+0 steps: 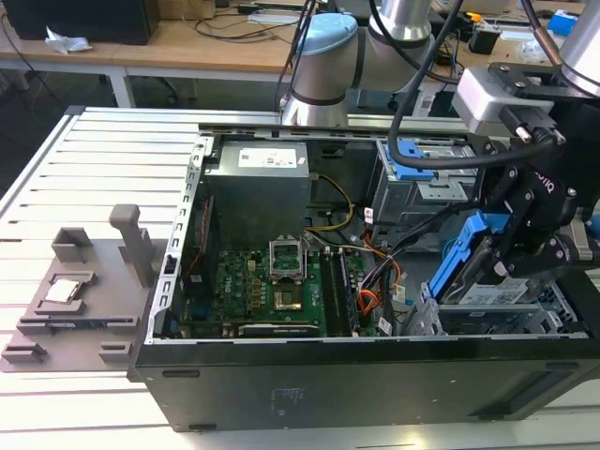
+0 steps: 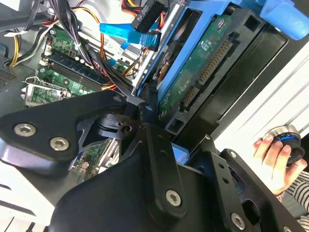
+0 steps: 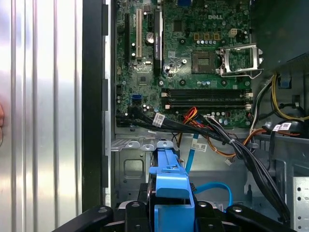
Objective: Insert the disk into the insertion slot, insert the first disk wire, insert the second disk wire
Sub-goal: 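Insert the disk into the insertion slot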
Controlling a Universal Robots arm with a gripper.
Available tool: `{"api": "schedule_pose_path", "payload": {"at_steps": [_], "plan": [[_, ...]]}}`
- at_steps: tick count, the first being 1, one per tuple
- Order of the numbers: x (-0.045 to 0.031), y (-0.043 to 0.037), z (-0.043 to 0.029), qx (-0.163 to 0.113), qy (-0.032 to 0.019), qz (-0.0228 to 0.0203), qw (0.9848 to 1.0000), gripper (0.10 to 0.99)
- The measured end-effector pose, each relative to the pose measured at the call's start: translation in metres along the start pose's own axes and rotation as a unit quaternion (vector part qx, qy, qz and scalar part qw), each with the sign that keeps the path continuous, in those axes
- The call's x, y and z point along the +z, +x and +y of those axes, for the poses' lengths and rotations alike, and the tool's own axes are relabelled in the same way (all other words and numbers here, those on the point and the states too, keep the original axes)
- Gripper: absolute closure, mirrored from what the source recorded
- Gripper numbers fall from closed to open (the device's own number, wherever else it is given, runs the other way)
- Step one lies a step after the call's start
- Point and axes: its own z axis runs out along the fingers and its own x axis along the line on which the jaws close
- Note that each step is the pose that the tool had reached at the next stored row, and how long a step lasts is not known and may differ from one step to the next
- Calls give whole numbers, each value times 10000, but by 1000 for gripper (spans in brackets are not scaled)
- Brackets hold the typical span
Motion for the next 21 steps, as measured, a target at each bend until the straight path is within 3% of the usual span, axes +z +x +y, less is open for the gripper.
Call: {"api": "schedule_pose_path", "payload": {"at_steps": [8,9,17,18,21], "plan": [[5,0,0,0,0,-1,10000,714],[6,0,0,0,0,-2,10000,651],[10,0,0,0,0,-1,10000,651],[11,0,0,0,0,-1,10000,663],[12,0,0,0,0,-1,10000,851]]}}
